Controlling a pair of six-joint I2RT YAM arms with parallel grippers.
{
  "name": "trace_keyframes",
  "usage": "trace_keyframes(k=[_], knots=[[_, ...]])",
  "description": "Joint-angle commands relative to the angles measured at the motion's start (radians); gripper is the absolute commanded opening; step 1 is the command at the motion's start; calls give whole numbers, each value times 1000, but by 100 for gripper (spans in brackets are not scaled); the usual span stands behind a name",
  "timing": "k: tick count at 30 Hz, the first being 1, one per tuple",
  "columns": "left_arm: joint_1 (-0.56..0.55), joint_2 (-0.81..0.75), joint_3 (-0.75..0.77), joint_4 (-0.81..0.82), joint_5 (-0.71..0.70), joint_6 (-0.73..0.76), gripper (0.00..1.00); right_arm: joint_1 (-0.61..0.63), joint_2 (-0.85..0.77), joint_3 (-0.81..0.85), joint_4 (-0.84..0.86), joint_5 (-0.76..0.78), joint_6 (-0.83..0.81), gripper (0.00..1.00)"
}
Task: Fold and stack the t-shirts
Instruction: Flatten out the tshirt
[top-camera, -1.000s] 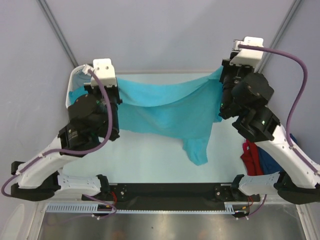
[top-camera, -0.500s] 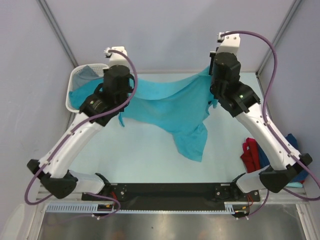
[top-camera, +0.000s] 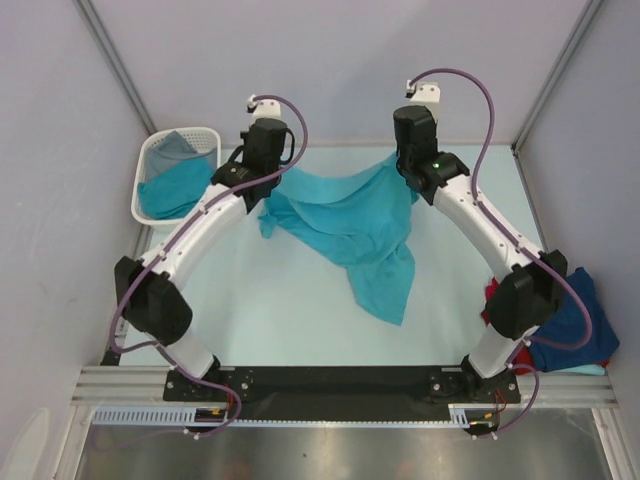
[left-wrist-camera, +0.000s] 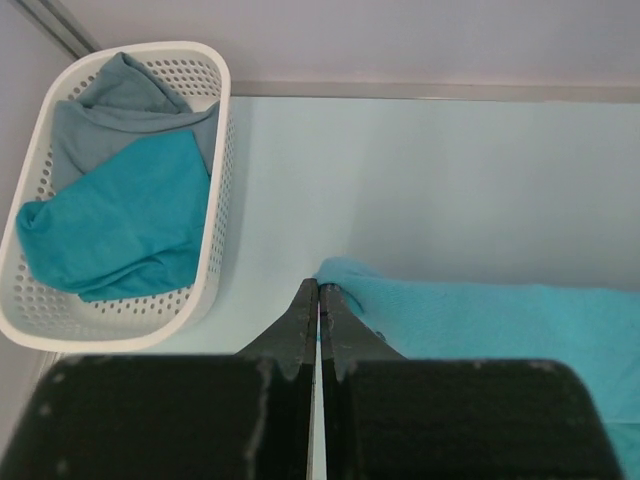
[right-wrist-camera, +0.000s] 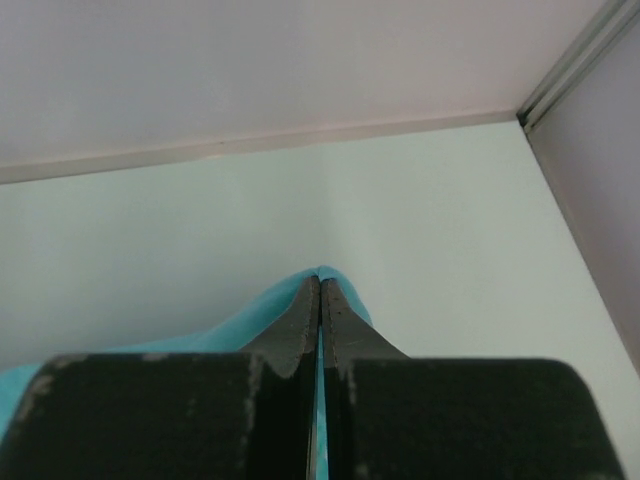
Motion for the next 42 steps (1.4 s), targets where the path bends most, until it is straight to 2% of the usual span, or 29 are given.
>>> trace_keyframes(k=[1,6,16,29,32,33,38,42], knots=[[57,87,93,73,54,-34,0,-48,76,27,76,-38,61,0],[94,203,159,96,65,-37,0,-85,206,112,74,-58,84,0],[132,483,446,79,135,-33,0,-158,508,373,14,-167,152,0],[206,690,616,60,244,-82,0,-255,693,539,-8,-274,195,0],[226,733,656,39,272,-93,7,-276,734,568,-15,-317,208,0],[229,743,665,31,287,-94,13,-283,752,590,-23,-329,212,0],[240,740,705,21,272,-100,23,-299,766,642,-38,-356,228,27],[240,656,689,11,263,-97,31,-295,705,621,-55,-320,239,47]])
